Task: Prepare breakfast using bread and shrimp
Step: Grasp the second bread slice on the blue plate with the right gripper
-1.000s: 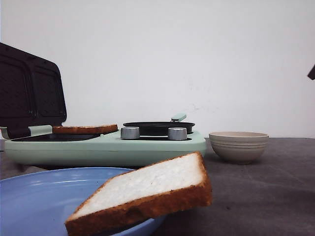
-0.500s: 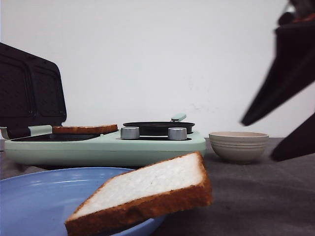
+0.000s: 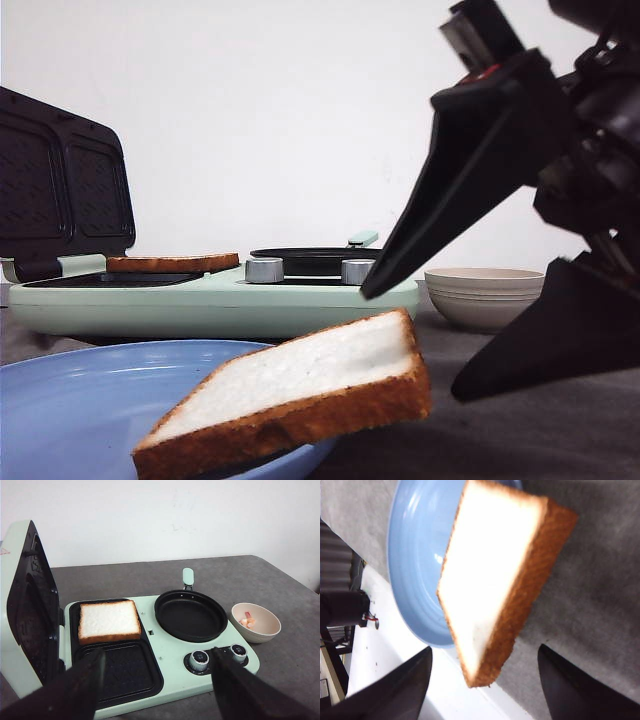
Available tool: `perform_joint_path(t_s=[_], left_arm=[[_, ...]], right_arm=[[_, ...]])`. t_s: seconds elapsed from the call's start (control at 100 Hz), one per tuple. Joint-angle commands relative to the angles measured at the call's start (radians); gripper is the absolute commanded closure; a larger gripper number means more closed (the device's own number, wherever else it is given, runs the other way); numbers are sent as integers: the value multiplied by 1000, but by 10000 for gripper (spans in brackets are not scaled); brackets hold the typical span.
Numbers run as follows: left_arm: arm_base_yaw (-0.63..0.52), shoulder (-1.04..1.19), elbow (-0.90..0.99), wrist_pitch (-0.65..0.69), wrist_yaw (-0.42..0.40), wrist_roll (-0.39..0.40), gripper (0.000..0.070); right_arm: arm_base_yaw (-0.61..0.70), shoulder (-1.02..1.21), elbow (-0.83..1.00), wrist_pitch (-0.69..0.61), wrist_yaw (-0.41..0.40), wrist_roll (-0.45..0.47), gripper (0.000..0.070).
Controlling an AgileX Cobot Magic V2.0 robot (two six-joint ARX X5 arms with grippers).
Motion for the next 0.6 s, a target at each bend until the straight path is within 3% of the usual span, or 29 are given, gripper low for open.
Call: perform_joint_path(t_s=[0.0,0.52,0.59], left_arm=[[0,2,5,7,-4,10,351],[0,2,5,6,-3,10,351],[0,2,5,6,-3,10,351]], right_arm=[[17,15,5,23,0,14,285],[76,94,5,122,26,58,292],[79,103,5,130,26,59,357]])
